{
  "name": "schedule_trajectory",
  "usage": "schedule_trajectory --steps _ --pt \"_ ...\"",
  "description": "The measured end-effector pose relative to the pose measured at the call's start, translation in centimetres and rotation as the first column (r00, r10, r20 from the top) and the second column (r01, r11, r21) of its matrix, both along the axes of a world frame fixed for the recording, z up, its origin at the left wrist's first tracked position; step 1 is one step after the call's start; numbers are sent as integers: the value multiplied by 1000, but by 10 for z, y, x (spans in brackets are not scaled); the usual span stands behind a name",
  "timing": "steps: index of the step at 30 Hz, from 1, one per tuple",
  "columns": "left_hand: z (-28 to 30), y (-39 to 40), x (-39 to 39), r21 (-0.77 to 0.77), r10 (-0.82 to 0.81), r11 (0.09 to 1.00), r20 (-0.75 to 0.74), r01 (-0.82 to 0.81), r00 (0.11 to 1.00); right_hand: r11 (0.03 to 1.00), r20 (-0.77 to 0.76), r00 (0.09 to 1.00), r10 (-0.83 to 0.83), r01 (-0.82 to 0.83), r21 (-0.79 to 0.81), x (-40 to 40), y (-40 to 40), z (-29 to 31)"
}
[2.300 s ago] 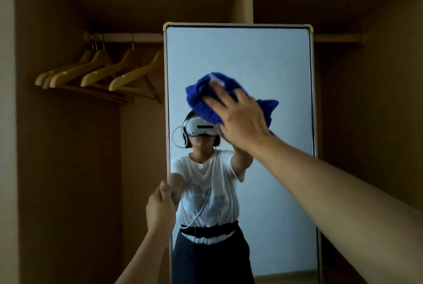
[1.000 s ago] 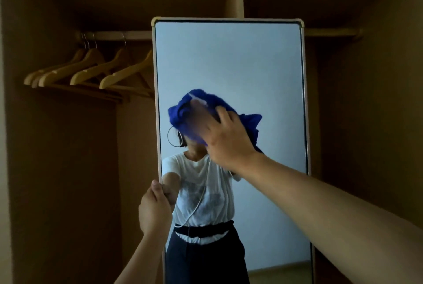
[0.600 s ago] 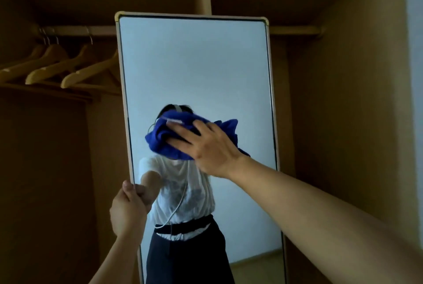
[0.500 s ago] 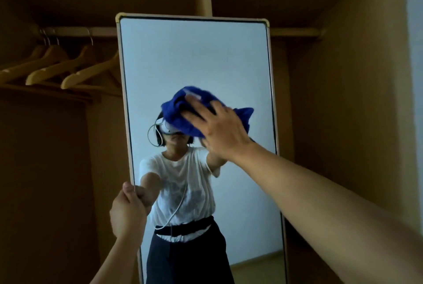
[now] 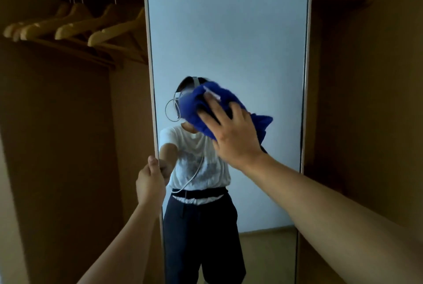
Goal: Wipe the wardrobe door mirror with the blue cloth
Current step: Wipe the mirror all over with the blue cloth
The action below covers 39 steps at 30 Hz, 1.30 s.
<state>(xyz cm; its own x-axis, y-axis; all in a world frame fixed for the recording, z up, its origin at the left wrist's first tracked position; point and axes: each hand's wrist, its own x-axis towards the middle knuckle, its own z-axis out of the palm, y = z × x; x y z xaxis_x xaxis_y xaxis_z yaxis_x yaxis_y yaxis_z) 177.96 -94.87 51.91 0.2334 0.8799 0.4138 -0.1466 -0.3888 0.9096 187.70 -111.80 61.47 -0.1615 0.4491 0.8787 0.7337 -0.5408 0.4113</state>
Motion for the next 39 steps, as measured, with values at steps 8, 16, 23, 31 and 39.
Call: schedule_trajectory --steps 8,16,23,31,39 --pt "-5 4 -12 -240 -202 944 124 227 971 947 144 983 117 -67 -315 -10 13 -125" --pt "-7 -1 -15 -281 -202 931 129 231 971 842 298 934 195 -3 -540 5 -12 -118" --pt "-31 -3 -14 -261 -187 948 9 183 982 989 117 991 68 -52 -136 -12 9 -15" --pt "-34 -1 -13 -258 -186 945 78 200 980 942 182 977 115 -49 -331 -11 10 -100" --pt "-40 -2 -3 -261 -89 960 42 97 995 838 268 952 150 21 -545 10 -22 -142"
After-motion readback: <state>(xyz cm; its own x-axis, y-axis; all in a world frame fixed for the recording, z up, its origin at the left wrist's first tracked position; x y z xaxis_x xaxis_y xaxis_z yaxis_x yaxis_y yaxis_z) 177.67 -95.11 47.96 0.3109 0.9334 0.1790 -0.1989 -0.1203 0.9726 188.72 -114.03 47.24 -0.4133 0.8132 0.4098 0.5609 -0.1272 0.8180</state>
